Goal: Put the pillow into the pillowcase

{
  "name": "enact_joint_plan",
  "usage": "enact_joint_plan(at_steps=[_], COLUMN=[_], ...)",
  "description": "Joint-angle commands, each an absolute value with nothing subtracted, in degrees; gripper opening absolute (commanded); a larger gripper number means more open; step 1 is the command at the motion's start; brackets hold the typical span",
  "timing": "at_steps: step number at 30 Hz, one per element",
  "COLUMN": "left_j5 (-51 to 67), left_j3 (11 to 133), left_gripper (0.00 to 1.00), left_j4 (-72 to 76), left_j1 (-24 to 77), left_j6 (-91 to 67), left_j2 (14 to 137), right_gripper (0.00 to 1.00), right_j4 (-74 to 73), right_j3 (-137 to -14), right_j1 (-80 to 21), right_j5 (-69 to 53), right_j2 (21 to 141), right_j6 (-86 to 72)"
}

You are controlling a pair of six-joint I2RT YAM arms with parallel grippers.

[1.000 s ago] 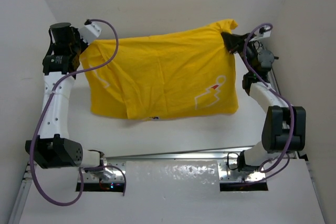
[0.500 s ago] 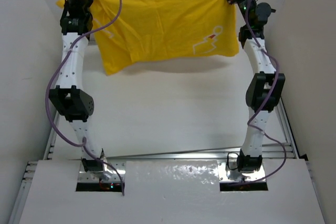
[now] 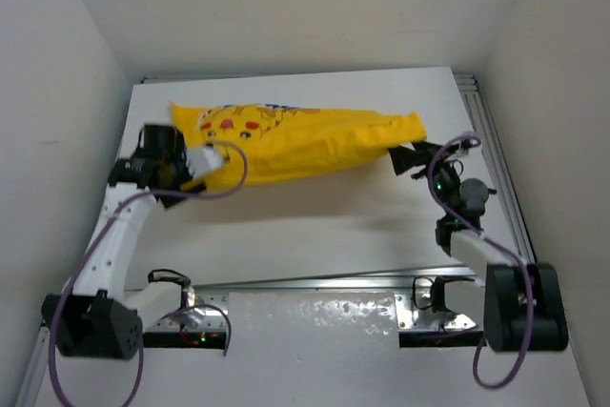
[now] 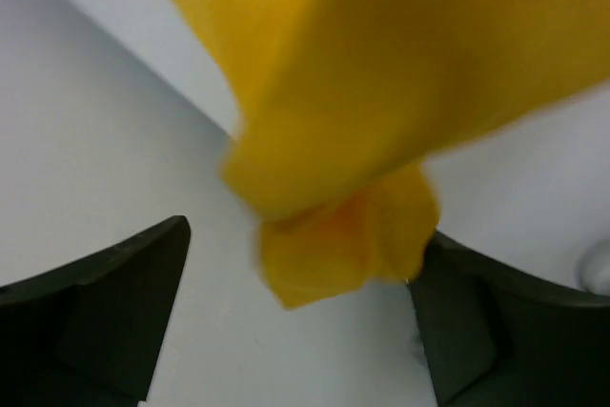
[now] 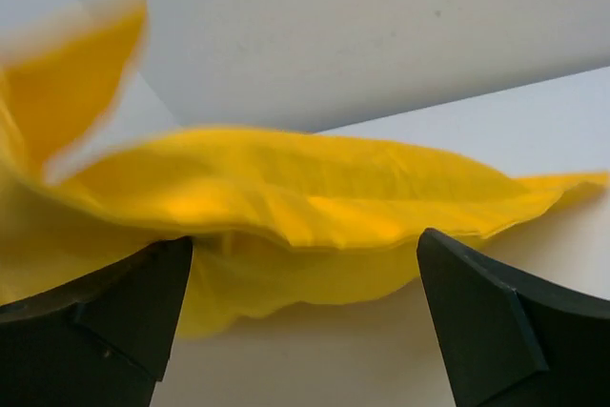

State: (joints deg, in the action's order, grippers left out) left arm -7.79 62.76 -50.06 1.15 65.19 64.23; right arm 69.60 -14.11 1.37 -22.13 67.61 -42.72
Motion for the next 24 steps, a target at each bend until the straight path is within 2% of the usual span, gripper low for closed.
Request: enact_joint_plan(at_steps=[1, 3, 4, 6, 9, 12, 14, 15, 17, 18, 19, 20, 24], left_j5=[-15.8, -26.7, -28.5, -29.3, -29.4, -26.7, -24.7, -23.3, -21.7, -19.3, -18.4, -17.5, -7.6], left_j3=[51.2, 45.0, 44.0, 46.0, 52.0, 55.5, 55.2, 55.2, 57.6, 61.1, 63.0, 65.0, 73.5], left_gripper=[1.0, 1.0, 1.0, 1.0, 1.0, 1.0, 1.0, 1.0, 0.99, 0.96, 0.96, 0.95, 0.94], left_j4=[-70.7, -71.7, -72.2, -75.6, -75.6, -71.4, -63.9, -56.5, -51.1, -48.3, -47.0, -45.8, -40.3], left_j1=[1.6, 1.4, 1.2, 1.2, 1.1, 1.1, 1.1, 1.1, 0.8, 0.6, 0.4, 0.3, -3.9], left_j6=[72.6, 72.0, 71.9, 72.0, 69.5, 69.9, 64.0, 56.9, 49.1, 41.9, 38.3, 35.0, 23.1], left_j2=[53.6, 47.0, 45.1, 41.5, 40.6, 42.7, 45.8, 51.0, 57.8, 65.0, 68.3, 71.4, 84.0], right_gripper=[0.99, 0.99, 0.99, 0.99, 0.99, 0.99, 0.99, 0.99, 0.99, 0.99, 0.99, 0.99, 0.99], right_j4=[65.8, 54.7, 45.9, 36.6, 11.2, 9.7, 8.9, 9.1, 9.8, 9.7, 9.5, 9.4, 14.0], right_j3=[-12.3, -13.2, -13.6, -14.8, -21.2, -24.0, -27.3, -28.8, -35.0, -37.4, -39.9, -43.3, -44.0], right_j1=[1.8, 1.7, 1.7, 1.7, 1.7, 1.7, 1.7, 1.7, 1.6, 1.3, 1.1, 0.8, -1.8], right_j5=[-11.2, -1.1, 5.0, 9.6, 18.5, 18.4, 13.9, 6.1, -4.8, -15.4, -19.2, -21.3, -20.6], right_j2=[54.2, 44.2, 41.5, 34.6, 31.1, 33.8, 42.2, 46.1, 59.7, 69.0, 69.1, 76.3, 86.8], right_j6=[-43.9, -48.7, -50.7, -54.3, -56.2, -51.7, -51.7, -50.6, -49.5, -48.0, -47.3, -46.8, -44.7])
